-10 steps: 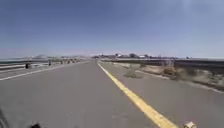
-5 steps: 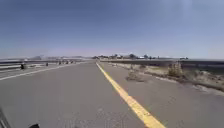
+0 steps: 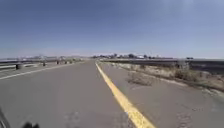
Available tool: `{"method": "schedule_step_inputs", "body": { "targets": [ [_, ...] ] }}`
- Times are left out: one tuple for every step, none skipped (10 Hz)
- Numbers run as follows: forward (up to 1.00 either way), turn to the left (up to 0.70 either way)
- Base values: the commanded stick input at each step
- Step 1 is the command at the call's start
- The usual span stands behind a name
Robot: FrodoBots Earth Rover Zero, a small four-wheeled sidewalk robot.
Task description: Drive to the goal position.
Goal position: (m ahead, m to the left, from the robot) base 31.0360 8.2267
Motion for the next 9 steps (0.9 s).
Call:
{"method": "schedule_step_inputs", "body": {
  "targets": [
    [0.85, 0.00],
    [0.85, 0.00],
    [0.85, 0.00],
    [0.85, 0.00],
    [0.85, 0.00],
    [0.85, 0.00],
    [0.85, 0.00],
    [0.85, 0.00],
    [0.85, 0.00]
  ]
}}
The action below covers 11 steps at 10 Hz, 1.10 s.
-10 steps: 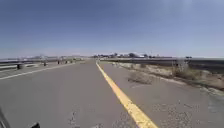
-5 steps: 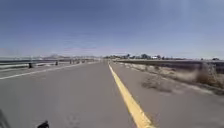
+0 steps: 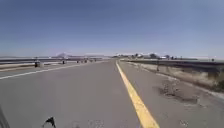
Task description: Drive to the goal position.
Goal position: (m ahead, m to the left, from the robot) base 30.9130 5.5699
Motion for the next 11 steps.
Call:
{"method": "schedule_step_inputs", "body": {
  "targets": [
    [0.85, 0.00],
    [0.85, 0.00],
    [0.85, 0.00],
    [0.85, 0.00],
    [0.85, 0.00],
    [0.85, 0.00],
    [0.85, 0.00],
    [0.85, 0.00],
    [0.85, 0.00],
    [0.85, 0.00],
    [0.85, 0.00]
  ]
}}
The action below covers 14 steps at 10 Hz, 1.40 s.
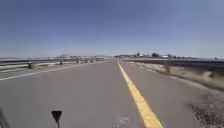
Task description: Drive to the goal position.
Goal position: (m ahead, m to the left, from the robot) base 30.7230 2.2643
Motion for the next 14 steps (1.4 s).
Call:
{"method": "schedule_step_inputs", "body": {
  "targets": [
    [0.85, 0.00],
    [0.85, 0.00],
    [0.85, 0.00],
    [0.85, 0.00],
    [0.85, 0.00],
    [0.85, 0.00],
    [0.85, 0.00],
    [0.85, 0.00],
    [0.85, 0.00],
    [0.85, 0.00],
    [0.85, 0.00],
    [0.85, 0.00],
    [0.85, 0.00],
    [0.85, 0.00]
  ]
}}
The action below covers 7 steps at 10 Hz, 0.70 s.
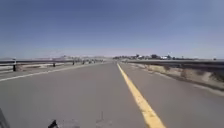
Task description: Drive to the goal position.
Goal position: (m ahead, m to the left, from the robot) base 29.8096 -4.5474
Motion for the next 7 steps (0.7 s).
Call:
{"method": "schedule_step_inputs", "body": {
  "targets": [
    [0.85, 0.00],
    [0.85, 0.00],
    [0.85, 0.00],
    [0.85, 0.00],
    [0.85, 0.00],
    [0.85, 0.00],
    [0.85, 0.00]
  ]
}}
